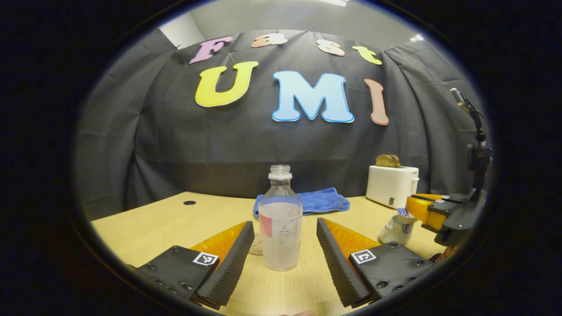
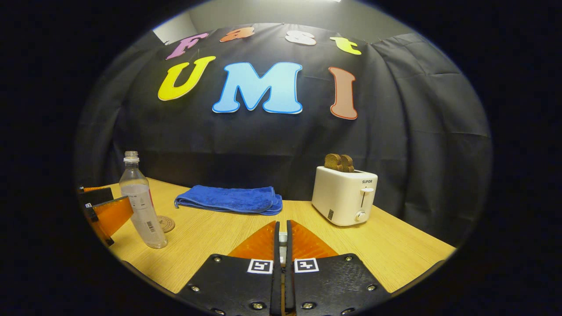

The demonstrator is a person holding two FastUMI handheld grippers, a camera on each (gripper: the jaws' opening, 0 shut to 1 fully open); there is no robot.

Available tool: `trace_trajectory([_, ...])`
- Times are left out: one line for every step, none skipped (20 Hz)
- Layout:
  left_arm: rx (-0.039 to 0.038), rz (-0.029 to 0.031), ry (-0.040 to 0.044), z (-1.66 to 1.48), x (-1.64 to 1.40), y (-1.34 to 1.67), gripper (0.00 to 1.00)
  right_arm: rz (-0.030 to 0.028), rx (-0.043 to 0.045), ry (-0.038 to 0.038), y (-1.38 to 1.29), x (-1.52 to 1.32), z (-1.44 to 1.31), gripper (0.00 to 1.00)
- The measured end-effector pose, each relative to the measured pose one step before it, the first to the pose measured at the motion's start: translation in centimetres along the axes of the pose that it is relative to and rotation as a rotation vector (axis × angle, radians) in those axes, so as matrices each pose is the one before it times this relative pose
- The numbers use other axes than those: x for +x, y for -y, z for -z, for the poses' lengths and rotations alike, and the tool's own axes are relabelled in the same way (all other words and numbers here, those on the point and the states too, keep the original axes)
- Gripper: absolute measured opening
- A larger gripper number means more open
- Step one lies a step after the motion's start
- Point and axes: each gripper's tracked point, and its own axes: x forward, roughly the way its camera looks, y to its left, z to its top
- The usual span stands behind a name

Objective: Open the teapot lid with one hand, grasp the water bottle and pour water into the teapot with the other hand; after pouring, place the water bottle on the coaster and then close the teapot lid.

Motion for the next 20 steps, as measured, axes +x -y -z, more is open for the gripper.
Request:
trace_trajectory([0.00192,-0.00263,-0.00376,0.266,0.322,-0.084,0.99,-0.00846,-0.00105,0.00533,-0.222,-0.164,-0.180,0.04])
trace_trajectory([0.00575,-0.00290,-0.00923,0.344,0.557,-0.194,0.99,-0.00426,-0.00193,0.00444,-0.187,-0.182,-0.132,0.04])
trace_trajectory([0.00516,-0.00247,-0.00610,0.130,0.463,-0.105,0.99,-0.00545,-0.00231,0.00774,-0.188,-0.120,-0.203,0.04])
trace_trajectory([0.00642,-0.00113,-0.00023,-0.053,0.353,-0.159,0.99,-0.00396,-0.00301,0.01405,-0.209,-0.210,-0.310,0.04])
trace_trajectory([0.00560,0.00118,-0.00193,-0.040,0.313,0.044,0.99,-0.00200,-0.01182,0.01725,-0.178,-0.272,-0.441,0.04])
trace_trajectory([0.00286,-0.00045,0.00393,-0.039,0.439,0.028,0.99,-0.00241,-0.00832,0.00999,-0.106,-0.150,-0.259,0.04])
trace_trajectory([0.00192,0.00057,0.00121,-0.171,0.322,0.050,0.99,-0.00479,-0.00338,0.00915,-0.239,-0.281,-0.146,0.04])
trace_trajectory([0.00272,-0.00104,0.00363,-0.187,0.361,0.042,0.99,-0.00557,-0.00284,0.00624,-0.217,-0.216,-0.295,0.04])
trace_trajectory([0.00528,-0.00347,0.00193,-0.039,0.348,-0.080,1.00,-0.00512,-0.00235,0.00619,-0.209,-0.226,-0.171,0.04])
trace_trajectory([0.00288,-0.00398,-0.00074,0.090,0.486,-0.106,0.99,-0.00422,-0.00210,0.00668,-0.159,-0.311,-0.271,0.04])
trace_trajectory([-0.00464,-0.00240,0.00295,0.071,0.475,-0.114,0.99,-0.00292,-0.00311,0.00972,-0.191,-0.192,-0.257,0.04])
trace_trajectory([-0.01323,-0.00154,-0.00929,0.341,0.656,-0.078,1.00,-0.00223,-0.00691,0.01407,-0.186,-0.363,-0.488,0.04])
trace_trajectory([-0.00372,-0.00138,-0.00795,0.424,0.437,-0.007,0.99,-0.00396,-0.00751,0.01107,-0.188,-0.424,-0.254,0.03])
trace_trajectory([0.00959,-0.00330,-0.00845,0.262,0.677,-0.177,0.99,-0.00571,-0.00700,0.00818,-0.226,-0.504,-0.211,0.03])
trace_trajectory([0.00825,-0.00297,0.00003,0.152,0.388,-0.054,0.99,-0.00442,-0.00535,0.00252,-0.137,-0.290,-0.011,0.04])
trace_trajectory([0.00802,0.00019,0.00045,0.183,0.303,-0.026,0.99,-0.00363,-0.00175,0.00019,-0.110,-0.556,-0.002,0.04])
trace_trajectory([0.00584,0.00142,-0.00463,0.073,0.164,0.077,1.00,-0.00414,0.00218,-0.00198,-0.106,-0.615,-0.058,0.04])
trace_trajectory([0.00874,-0.00265,0.00047,0.247,0.344,0.042,0.99,-0.00944,0.01482,-0.01156,-0.166,-0.897,0.280,0.04])
trace_trajectory([-0.00081,0.00073,-0.00015,0.189,0.038,0.051,1.00,-0.00233,0.00929,-0.01126,-0.068,-0.739,0.133,0.04])
trace_trajectory([-0.00373,0.00981,-0.00226,-0.033,0.008,0.287,0.98,-0.00638,0.00719,-0.00774,-0.216,-0.958,0.186,0.04])
